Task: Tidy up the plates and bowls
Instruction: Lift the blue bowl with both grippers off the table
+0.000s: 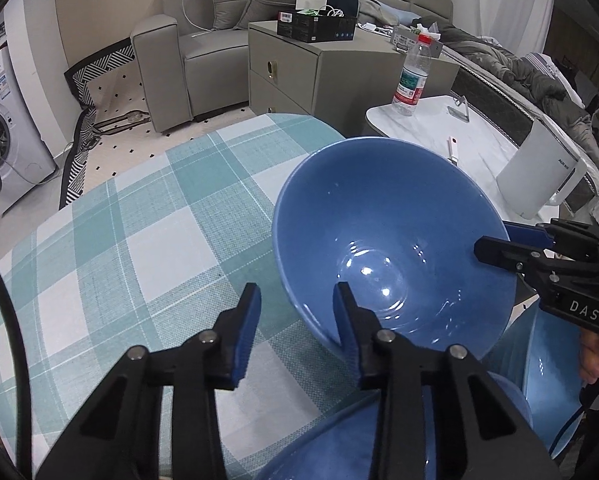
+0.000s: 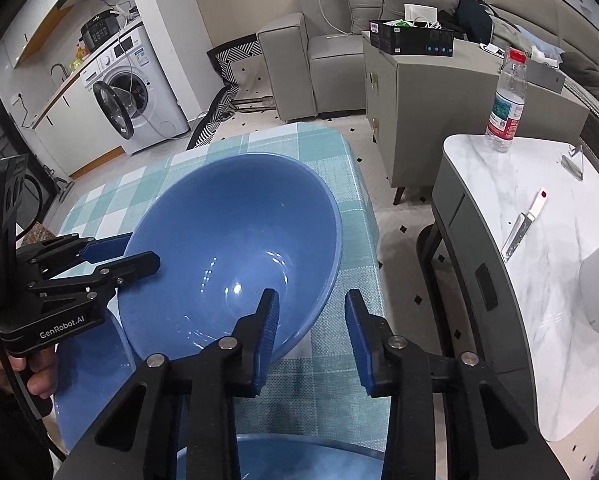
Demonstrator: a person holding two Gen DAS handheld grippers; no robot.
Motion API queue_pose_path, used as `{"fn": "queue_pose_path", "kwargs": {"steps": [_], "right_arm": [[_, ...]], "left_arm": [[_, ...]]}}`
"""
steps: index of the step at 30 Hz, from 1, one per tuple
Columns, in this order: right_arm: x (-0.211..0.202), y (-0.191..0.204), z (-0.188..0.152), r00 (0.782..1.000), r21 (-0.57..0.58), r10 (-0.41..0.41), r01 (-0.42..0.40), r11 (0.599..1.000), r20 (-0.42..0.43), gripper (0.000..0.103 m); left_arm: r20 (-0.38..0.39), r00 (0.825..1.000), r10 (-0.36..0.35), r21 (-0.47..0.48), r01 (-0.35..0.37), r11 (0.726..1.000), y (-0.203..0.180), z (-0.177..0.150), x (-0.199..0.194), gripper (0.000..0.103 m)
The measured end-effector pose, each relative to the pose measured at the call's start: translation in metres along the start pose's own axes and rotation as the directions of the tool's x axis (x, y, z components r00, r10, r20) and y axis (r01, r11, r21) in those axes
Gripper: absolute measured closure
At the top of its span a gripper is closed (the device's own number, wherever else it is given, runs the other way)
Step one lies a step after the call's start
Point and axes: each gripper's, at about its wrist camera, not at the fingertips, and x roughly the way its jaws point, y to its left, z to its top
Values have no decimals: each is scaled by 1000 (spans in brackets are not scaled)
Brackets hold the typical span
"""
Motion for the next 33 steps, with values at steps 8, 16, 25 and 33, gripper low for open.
{"fn": "queue_pose_path", "kwargs": {"steps": [8,16,25,33], "right_arm": [[1,5,0,1000,-24,-5,5,1000,5,81],[-1,7,-1,1000,-21,-13,13,1000,19,82],[-6,10,-2,998,-26,-25,26,999,49,82],[-20,11,-1,994,-30,-45,48,998,100,82]], "left_arm": [[-5,1000,-17,30,17,999,-6,1,1,81],[-3,1000,0,41,0,999,-9,2,0,82],[25,1000,9,44,-10,999,-9,4,-5,82],[65,998,9,58,-13,998,-14,7,-14,82]]}}
